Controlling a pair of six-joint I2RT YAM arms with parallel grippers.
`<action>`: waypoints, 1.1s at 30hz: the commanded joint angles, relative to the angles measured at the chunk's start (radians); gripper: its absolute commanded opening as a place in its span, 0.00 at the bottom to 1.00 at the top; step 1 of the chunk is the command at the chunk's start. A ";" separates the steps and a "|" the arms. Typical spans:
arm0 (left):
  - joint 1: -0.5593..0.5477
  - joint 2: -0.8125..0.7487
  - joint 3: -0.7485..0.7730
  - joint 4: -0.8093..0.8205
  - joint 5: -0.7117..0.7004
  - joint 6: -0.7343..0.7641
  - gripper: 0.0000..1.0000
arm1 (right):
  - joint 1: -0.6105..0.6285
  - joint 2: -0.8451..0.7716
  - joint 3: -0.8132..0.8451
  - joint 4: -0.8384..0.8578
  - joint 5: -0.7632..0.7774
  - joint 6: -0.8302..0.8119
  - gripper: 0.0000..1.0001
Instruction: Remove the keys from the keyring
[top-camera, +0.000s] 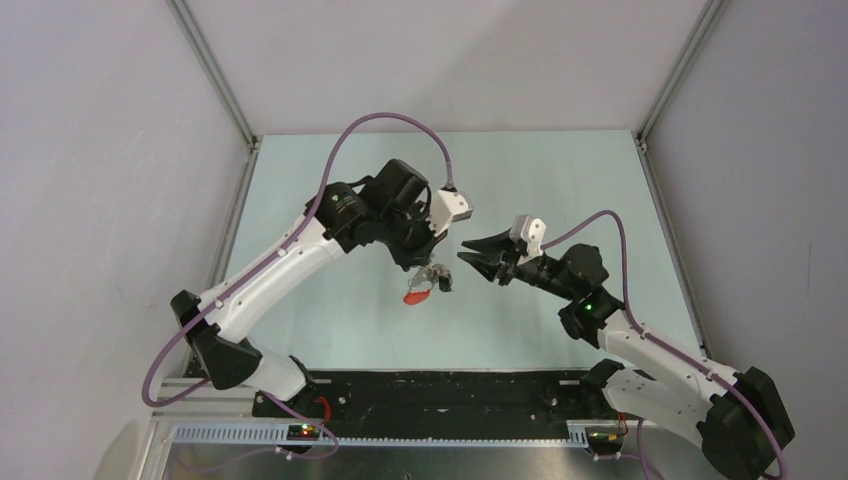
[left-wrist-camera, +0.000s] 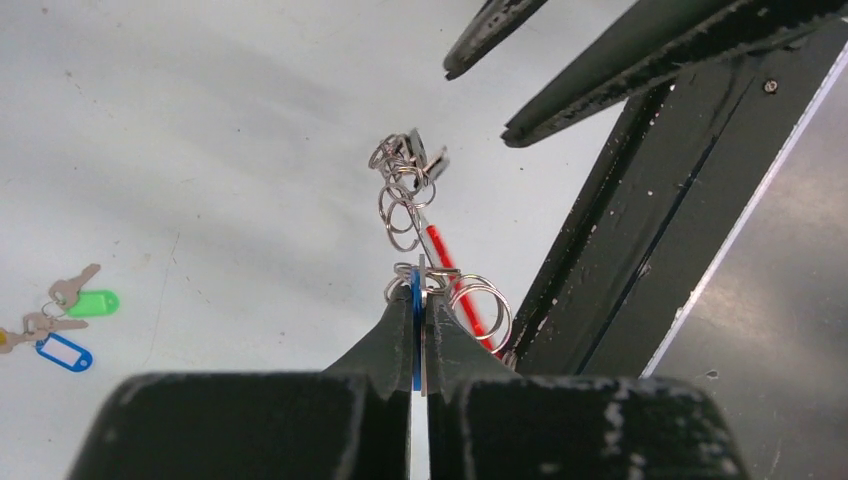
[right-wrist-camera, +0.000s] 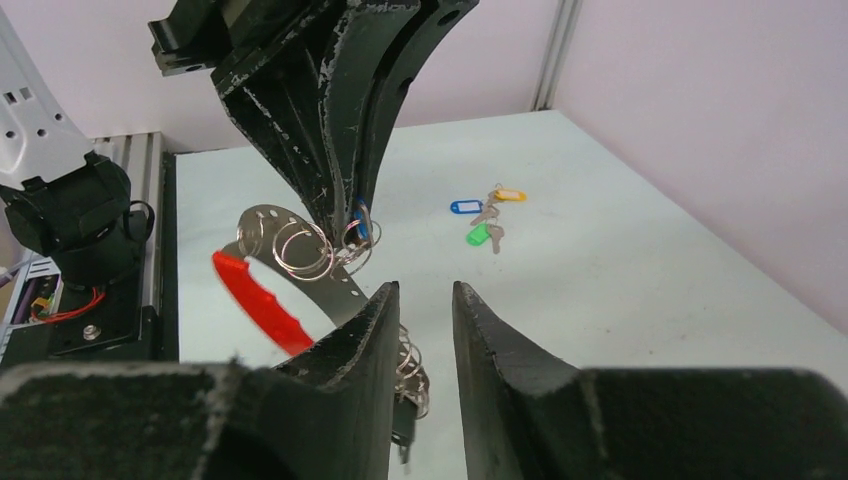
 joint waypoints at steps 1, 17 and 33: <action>-0.022 -0.052 0.002 0.026 0.029 0.059 0.00 | -0.004 0.021 0.023 0.048 -0.023 -0.015 0.30; -0.039 -0.062 0.012 0.032 0.029 0.064 0.00 | 0.035 0.098 0.053 0.085 -0.139 0.025 0.24; -0.047 -0.074 -0.003 0.031 0.021 0.073 0.00 | 0.014 0.057 0.055 0.063 -0.060 -0.011 0.23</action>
